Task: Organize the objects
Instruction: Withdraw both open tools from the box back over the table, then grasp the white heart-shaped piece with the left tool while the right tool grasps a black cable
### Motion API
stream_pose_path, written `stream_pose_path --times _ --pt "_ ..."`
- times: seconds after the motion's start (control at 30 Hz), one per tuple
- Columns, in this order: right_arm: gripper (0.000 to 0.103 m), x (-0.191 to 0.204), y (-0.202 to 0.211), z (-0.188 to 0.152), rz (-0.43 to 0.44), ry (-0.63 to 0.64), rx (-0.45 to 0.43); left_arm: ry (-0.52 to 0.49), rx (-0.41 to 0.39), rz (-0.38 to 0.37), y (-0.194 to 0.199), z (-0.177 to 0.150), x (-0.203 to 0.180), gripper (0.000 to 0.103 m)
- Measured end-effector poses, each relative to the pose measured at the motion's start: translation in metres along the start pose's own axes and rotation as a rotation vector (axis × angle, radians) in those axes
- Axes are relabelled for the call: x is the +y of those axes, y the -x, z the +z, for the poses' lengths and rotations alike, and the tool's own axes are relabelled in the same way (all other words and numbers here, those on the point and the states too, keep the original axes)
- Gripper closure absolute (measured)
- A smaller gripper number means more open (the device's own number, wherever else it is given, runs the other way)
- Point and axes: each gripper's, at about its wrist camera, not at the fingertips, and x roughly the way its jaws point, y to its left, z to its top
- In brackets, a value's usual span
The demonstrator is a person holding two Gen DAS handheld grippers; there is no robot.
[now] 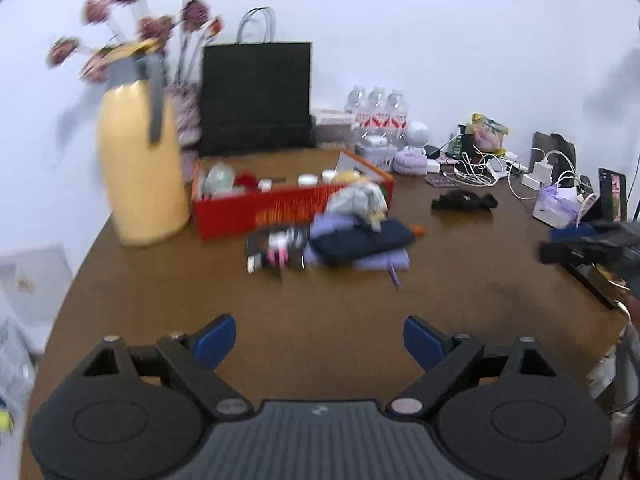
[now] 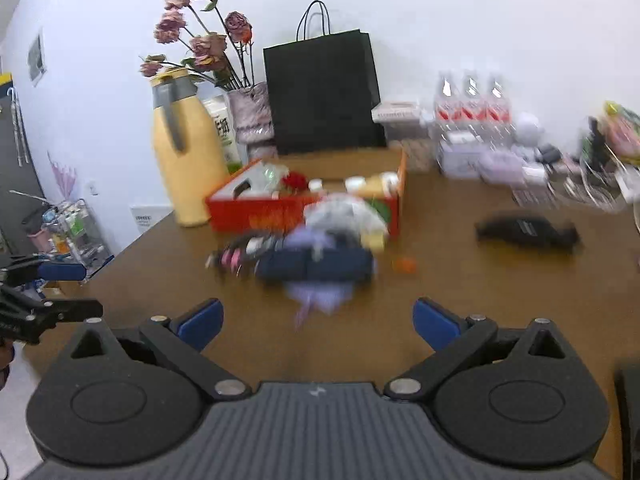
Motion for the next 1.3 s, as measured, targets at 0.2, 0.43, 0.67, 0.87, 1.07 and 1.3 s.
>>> stream_pose_path --times 0.2,0.43,0.67,0.87,1.07,1.3 --pt "0.0 -0.005 0.079 -0.046 -0.032 0.016 0.061 0.023 -0.045 0.196 0.042 -0.023 0.0 0.011" --pt "0.0 -0.016 0.075 -0.045 -0.118 -0.046 0.007 0.017 -0.052 0.187 0.028 -0.015 -0.001 0.009" --pt "0.0 -0.013 0.025 -0.029 -0.169 0.032 0.0 -0.041 -0.007 0.204 -0.024 -0.004 0.001 0.009" --pt "0.019 -0.018 -0.053 0.001 -0.155 0.048 0.008 -0.085 -0.051 0.124 -0.093 0.037 0.013 0.019" --pt "0.046 -0.025 -0.152 0.047 -0.072 0.055 0.04 -0.059 0.046 0.045 -0.202 0.096 0.038 0.062" --pt "0.063 -0.03 -0.27 0.079 -0.071 0.058 0.18 -0.059 0.191 0.06 -0.294 0.108 0.049 0.075"
